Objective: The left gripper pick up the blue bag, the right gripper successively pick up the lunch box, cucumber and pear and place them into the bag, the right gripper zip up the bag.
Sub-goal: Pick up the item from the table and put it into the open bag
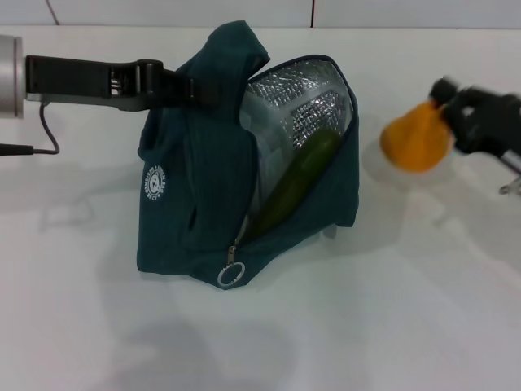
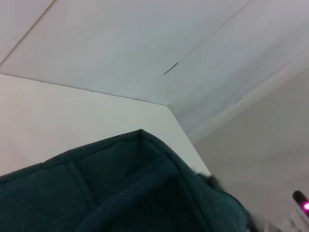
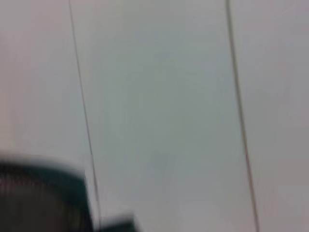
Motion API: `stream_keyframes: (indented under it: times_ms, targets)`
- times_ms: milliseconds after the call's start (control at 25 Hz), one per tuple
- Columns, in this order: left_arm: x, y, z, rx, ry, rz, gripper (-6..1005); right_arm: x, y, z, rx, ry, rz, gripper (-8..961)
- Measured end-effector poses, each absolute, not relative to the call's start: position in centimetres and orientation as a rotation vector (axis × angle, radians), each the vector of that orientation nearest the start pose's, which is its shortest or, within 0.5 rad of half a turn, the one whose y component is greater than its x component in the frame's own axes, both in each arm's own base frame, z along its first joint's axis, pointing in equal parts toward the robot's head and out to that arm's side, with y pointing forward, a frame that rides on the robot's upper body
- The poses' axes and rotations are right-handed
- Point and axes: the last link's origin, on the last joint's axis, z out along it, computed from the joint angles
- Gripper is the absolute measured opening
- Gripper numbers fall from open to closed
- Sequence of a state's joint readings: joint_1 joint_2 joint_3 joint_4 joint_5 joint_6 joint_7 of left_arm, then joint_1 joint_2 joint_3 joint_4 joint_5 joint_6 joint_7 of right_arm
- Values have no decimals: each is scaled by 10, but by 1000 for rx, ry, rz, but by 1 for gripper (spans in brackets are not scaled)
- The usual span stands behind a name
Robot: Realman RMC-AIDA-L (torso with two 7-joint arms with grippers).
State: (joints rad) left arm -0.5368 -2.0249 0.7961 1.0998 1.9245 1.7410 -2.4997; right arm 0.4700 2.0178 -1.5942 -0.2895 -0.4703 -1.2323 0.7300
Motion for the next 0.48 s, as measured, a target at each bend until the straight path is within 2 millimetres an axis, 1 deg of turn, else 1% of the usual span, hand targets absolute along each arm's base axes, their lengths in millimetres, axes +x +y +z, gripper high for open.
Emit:
stream_keyframes:
  times_ms: [200,280,320,400,480]
  targets:
    - [-200,345,77,-2571,-1560,-735,42,257,336,23,-1981,493,1347,40]
    - [-200,345,77,-2572,-1559,-735,42,251,335,37,-1959,494,1456,40]
    - [-200,345,77,-2572,-1559,-735,42,242,338,47,-1959,485,1540,40]
    - [-200,345,77,-2572,-1559,-734,42,233,341,52,-1971,476,1589,39]
    - [-200,345,77,-2573,-1558,-732,42,217,347,54,-2007,466,1650,39]
